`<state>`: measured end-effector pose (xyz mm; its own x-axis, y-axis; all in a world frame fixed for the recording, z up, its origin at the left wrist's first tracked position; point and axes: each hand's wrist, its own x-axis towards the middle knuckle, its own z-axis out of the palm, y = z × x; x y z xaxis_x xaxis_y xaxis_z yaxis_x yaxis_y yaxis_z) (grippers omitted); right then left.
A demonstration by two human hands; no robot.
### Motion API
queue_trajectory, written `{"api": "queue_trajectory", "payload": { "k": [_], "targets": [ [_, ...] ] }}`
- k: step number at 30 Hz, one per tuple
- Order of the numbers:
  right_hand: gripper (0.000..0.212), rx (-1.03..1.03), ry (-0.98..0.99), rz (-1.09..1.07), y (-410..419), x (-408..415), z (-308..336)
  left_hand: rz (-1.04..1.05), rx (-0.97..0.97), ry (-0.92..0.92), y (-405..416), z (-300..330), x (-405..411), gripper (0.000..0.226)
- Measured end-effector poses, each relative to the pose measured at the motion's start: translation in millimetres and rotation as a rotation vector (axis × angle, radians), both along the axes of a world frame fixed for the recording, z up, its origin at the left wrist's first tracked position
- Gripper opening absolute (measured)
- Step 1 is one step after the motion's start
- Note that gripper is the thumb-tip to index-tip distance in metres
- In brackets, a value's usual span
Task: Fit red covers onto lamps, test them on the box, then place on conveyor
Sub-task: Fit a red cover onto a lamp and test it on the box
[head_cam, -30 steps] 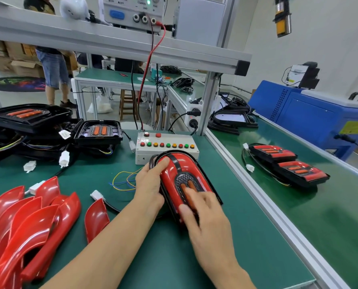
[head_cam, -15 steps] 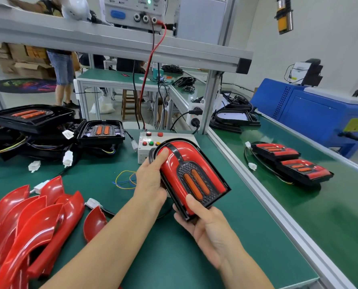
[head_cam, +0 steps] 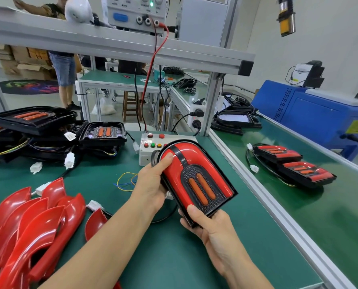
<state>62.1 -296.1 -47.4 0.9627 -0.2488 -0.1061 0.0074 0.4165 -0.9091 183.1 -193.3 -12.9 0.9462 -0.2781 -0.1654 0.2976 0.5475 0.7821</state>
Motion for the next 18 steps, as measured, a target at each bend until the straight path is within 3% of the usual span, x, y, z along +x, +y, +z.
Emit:
{"api": "queue_trajectory", "payload": {
  "k": [5, 12, 18],
  "targets": [
    [0.044, -0.043, 0.003, -0.007, 0.1, 1.4, -1.5, 0.063, 0.025, -0.045, -1.2, -5.1, 1.9, 0.007],
    [0.049, -0.088, 0.003, -0.08, 6.4, 4.2, -3.6, 0.139, 0.053, -0.03, -4.9, -7.0, 4.9, 0.009],
    [0.039, -0.102, 0.0, -0.107, 5.0, 8.3, -5.3, 0.088, -0.004, -0.044, -4.9, -10.6, 3.3, 0.006]
  ]
}}
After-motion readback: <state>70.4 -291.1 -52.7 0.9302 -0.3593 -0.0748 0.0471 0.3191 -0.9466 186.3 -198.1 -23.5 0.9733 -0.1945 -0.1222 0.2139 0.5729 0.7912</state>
